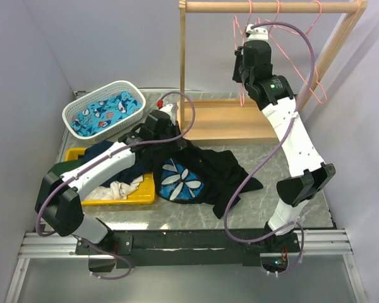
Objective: Place the t-shirt on the hanger
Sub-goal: Pick up the hanger from the clothesline.
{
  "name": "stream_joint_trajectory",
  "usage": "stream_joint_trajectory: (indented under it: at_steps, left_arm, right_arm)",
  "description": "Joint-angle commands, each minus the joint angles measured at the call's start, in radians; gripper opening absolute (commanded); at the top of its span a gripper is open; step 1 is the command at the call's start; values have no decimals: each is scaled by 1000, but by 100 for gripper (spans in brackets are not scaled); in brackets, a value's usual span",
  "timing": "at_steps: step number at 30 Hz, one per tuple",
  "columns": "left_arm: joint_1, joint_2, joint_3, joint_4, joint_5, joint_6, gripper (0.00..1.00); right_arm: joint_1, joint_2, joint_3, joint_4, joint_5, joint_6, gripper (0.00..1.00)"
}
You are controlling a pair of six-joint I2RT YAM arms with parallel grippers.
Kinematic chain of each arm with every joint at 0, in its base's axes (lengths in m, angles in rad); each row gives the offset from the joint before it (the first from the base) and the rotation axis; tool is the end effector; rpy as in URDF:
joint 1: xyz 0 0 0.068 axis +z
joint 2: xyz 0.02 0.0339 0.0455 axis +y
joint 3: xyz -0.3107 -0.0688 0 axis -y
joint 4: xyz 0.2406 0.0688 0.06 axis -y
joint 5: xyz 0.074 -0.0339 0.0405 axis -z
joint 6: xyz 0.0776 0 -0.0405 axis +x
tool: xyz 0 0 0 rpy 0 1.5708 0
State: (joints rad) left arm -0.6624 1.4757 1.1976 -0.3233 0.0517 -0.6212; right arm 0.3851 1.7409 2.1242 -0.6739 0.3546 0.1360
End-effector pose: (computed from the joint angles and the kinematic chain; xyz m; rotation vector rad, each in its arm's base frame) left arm 0.2840 -0.2266 0.3287 0.0780 2.2797 -0.7663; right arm 0.3937 0.1305 0.5233 0.0149 1.8429 0.0342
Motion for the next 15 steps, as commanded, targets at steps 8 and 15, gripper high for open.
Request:
stream_joint_trajectory:
  at_steps: [8, 15]
  left_arm:
    - [0, -75, 3, 4, -32, 25, 15]
    - [3, -91, -7, 4, -38, 20, 13]
  right_arm:
    - [-12, -4, 86, 37, 15, -85, 0]
    - [-12, -76, 48, 86, -39, -99, 0]
